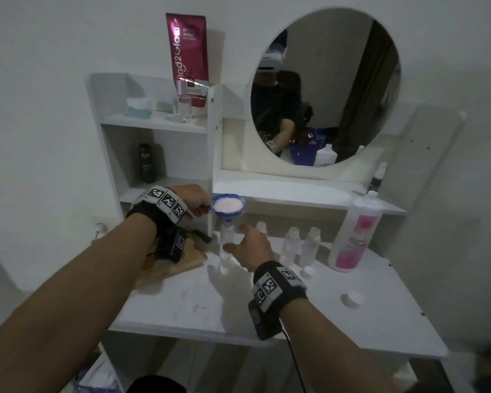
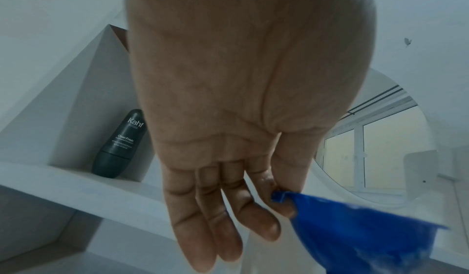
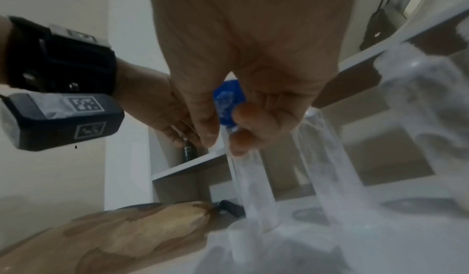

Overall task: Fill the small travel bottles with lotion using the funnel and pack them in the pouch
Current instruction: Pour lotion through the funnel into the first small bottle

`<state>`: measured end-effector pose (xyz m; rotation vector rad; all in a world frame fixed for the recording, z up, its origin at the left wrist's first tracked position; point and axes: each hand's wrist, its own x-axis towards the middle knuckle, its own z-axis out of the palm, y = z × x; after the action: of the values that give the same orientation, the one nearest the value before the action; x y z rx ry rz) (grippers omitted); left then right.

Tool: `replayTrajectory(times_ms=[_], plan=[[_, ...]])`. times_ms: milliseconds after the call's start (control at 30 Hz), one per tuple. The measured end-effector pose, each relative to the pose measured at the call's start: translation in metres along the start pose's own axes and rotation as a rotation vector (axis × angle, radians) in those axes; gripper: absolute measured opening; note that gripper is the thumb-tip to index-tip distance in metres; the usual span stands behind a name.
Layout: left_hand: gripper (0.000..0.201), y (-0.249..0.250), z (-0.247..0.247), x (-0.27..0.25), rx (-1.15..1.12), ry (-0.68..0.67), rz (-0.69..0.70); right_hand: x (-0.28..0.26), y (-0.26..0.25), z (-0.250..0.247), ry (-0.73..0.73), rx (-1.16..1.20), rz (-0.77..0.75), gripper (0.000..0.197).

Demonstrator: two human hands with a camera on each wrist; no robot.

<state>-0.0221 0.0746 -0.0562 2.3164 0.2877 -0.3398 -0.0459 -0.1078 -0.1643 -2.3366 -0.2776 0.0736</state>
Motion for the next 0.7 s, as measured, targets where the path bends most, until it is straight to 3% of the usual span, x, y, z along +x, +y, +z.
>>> replayTrajectory(times_ms=[400, 700], plan=[[0.021, -0.013, -0.006, 0.013, -0.131, -0.106, 0.057, 0.028, -0.009, 0.029, 0.007, 0.171, 0.154, 0.065], [0.019, -0.021, -0.004, 0.018, -0.303, -0.144, 0.083, 0.035, -0.006, 0.029, 0.025, 0.05, 0.135, 0.056]])
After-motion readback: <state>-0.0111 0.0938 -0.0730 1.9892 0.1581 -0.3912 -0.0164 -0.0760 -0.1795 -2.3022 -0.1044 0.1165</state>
